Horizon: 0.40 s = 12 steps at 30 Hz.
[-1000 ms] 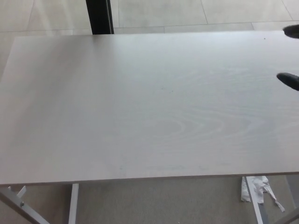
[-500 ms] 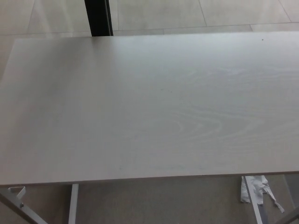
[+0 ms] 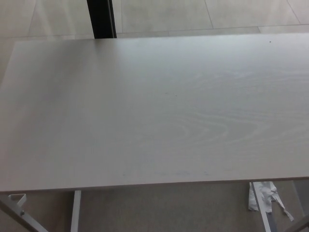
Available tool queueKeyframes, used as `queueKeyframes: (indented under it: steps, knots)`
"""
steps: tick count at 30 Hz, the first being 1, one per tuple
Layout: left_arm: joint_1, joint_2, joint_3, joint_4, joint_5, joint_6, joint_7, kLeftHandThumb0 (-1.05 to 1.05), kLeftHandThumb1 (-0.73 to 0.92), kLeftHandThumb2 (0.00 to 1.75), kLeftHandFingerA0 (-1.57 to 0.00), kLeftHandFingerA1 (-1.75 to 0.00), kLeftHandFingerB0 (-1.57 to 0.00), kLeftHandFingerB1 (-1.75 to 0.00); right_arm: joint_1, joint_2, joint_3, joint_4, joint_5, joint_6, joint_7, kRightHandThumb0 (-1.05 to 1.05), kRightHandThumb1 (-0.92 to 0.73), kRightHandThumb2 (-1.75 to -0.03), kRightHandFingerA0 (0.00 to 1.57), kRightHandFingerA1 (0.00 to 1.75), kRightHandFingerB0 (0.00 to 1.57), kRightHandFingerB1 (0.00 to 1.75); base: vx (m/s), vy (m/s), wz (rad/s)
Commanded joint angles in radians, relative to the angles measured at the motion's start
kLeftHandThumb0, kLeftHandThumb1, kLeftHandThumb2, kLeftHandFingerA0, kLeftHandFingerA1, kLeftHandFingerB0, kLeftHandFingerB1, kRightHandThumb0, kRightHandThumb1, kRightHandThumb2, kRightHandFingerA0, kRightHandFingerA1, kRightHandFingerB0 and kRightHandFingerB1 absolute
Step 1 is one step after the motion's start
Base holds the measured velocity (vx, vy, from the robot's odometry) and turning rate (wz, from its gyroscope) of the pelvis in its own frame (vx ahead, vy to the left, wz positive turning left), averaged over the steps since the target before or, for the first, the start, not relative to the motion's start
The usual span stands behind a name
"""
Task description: The robot uses its right hand to pick up a cube kept in the middle of the desk infront of it and hands it to a person
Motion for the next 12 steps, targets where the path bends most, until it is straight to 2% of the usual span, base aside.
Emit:
queueKeyframes:
  steps: [1,12]
  knots:
    - [0.020,0.046,0.022,0.015,-0.016,-0.005,0.031,-0.70,0.76,0.64,-0.57,-0.99,-0.36,-0.88,-0.092,-0.041,-0.269,0.281,0.358,0.005,-0.266,-0.45,-0.75,-0.61,0.38,0.79,0.53,0.47,0.00,0.000,0.00]
    - [0.012,0.049,0.028,0.016,-0.019,-0.003,0.032,-0.70,0.76,0.64,-0.57,-0.99,-0.36,-0.88,-0.119,-0.061,-0.272,0.337,0.358,-0.028,-0.273,-0.45,-0.75,-0.61,0.38,0.79,0.53,0.47,0.00,0.000,0.00]
